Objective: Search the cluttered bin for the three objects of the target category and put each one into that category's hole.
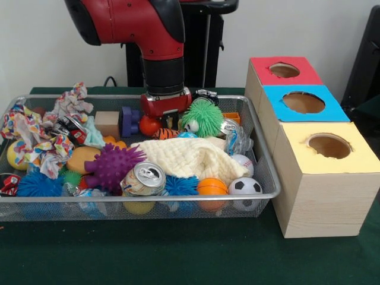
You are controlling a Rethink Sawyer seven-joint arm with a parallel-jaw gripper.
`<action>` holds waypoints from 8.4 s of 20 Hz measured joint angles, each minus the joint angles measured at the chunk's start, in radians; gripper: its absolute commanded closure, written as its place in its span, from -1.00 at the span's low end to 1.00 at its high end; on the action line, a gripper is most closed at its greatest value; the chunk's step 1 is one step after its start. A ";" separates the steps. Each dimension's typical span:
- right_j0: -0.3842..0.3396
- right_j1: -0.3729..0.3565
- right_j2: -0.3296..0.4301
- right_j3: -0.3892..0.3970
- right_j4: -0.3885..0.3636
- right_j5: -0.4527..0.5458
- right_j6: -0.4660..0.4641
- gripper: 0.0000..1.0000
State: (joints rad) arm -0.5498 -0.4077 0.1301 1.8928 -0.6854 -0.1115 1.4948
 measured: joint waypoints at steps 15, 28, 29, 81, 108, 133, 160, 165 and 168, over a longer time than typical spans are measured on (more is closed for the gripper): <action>-0.020 -0.020 0.022 0.014 -0.017 0.021 0.000 1.00; -0.106 -0.264 0.132 0.197 -0.017 0.296 0.000 1.00; -0.108 -0.272 0.137 0.205 -0.017 0.308 0.000 1.00; 0.086 -0.686 0.228 0.625 0.191 0.383 0.000 1.00; 0.384 -0.555 -0.028 0.748 0.291 0.100 0.001 1.00; 0.470 -0.423 -0.088 0.792 0.440 -0.041 0.001 1.00; 0.578 -0.430 -0.041 0.793 0.486 -0.015 0.001 1.00; 0.579 -0.430 -0.024 0.783 0.491 -0.015 0.001 1.00; 0.578 -0.427 -0.023 0.766 0.491 -0.015 0.001 1.00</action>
State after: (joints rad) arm 0.0287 -0.8345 0.1068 2.6584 -0.1942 -0.1270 1.4958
